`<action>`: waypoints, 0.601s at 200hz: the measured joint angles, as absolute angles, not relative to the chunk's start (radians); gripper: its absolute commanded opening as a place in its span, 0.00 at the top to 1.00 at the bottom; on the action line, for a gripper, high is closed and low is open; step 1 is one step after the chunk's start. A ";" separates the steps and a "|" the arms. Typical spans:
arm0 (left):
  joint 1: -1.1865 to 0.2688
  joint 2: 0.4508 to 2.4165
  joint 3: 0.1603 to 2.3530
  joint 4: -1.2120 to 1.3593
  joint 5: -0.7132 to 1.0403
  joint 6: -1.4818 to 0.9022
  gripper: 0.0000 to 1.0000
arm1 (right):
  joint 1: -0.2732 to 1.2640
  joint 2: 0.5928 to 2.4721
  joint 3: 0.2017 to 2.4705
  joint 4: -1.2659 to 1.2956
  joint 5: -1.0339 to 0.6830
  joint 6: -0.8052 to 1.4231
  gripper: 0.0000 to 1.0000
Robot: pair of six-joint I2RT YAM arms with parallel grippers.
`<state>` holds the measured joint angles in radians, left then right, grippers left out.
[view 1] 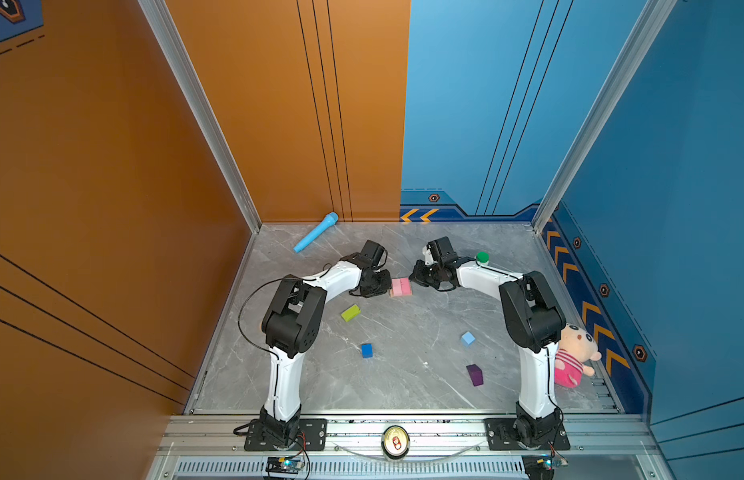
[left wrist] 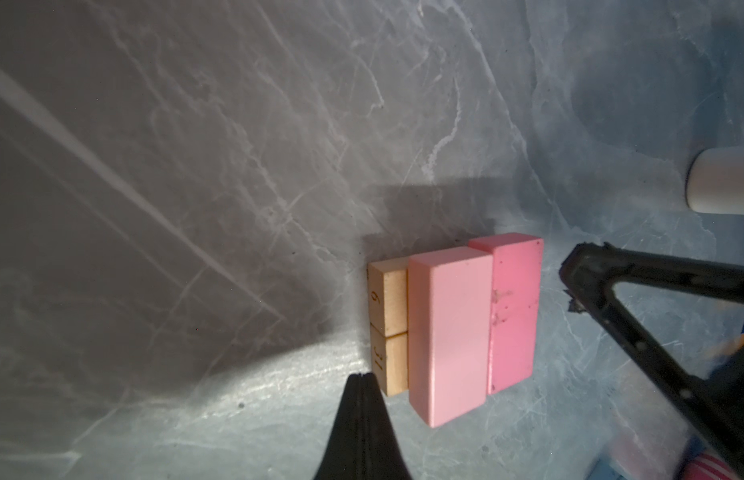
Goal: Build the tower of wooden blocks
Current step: 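Raise both grippers off the stack and swing them back toward the robot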
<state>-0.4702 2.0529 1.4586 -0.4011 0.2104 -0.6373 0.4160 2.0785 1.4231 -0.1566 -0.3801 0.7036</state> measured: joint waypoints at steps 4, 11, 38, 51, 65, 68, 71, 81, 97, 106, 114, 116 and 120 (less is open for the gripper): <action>-0.470 2.053 1.459 -0.402 0.210 -0.637 1.00 | 0.416 2.077 1.423 -0.157 -0.380 0.704 1.00; -0.470 2.050 1.459 -0.405 0.210 -0.637 1.00 | 0.416 2.073 1.423 -0.160 -0.380 0.704 1.00; -0.464 2.006 1.454 -0.424 0.210 -0.636 1.00 | 0.416 2.005 1.413 -0.183 -0.366 0.700 1.00; -0.462 1.966 1.448 -0.436 0.207 -0.632 1.00 | 0.416 1.942 1.397 -0.195 -0.360 0.692 1.00; -0.459 1.908 1.436 -0.450 0.194 -0.624 0.98 | 0.419 1.867 1.378 -0.210 -0.344 0.677 1.00; -0.459 1.892 1.432 -0.453 0.190 -0.620 0.97 | 0.420 1.851 1.374 -0.213 -0.339 0.676 1.00; -0.458 1.879 1.428 -0.458 0.186 -0.618 0.97 | 0.421 1.834 1.370 -0.219 -0.335 0.672 0.99; -0.458 1.832 1.415 -0.470 0.173 -0.610 0.95 | 0.427 1.779 1.354 -0.239 -0.316 0.658 0.97; -0.458 1.753 1.386 -0.489 0.148 -0.593 0.90 | 0.442 1.702 1.330 -0.281 -0.282 0.632 0.94; -0.459 1.715 1.367 -0.502 0.133 -0.583 0.86 | 0.455 1.661 1.316 -0.311 -0.257 0.616 0.92; -0.461 1.684 1.351 -0.515 0.118 -0.574 0.83 | 0.467 1.629 1.301 -0.339 -0.234 0.601 0.90; -0.462 1.676 1.346 -0.518 0.114 -0.575 0.83 | 0.470 1.621 1.296 -0.347 -0.229 0.598 0.89; -0.465 1.663 1.338 -0.525 0.106 -0.566 0.82 | 0.476 1.605 1.288 -0.362 -0.216 0.593 0.88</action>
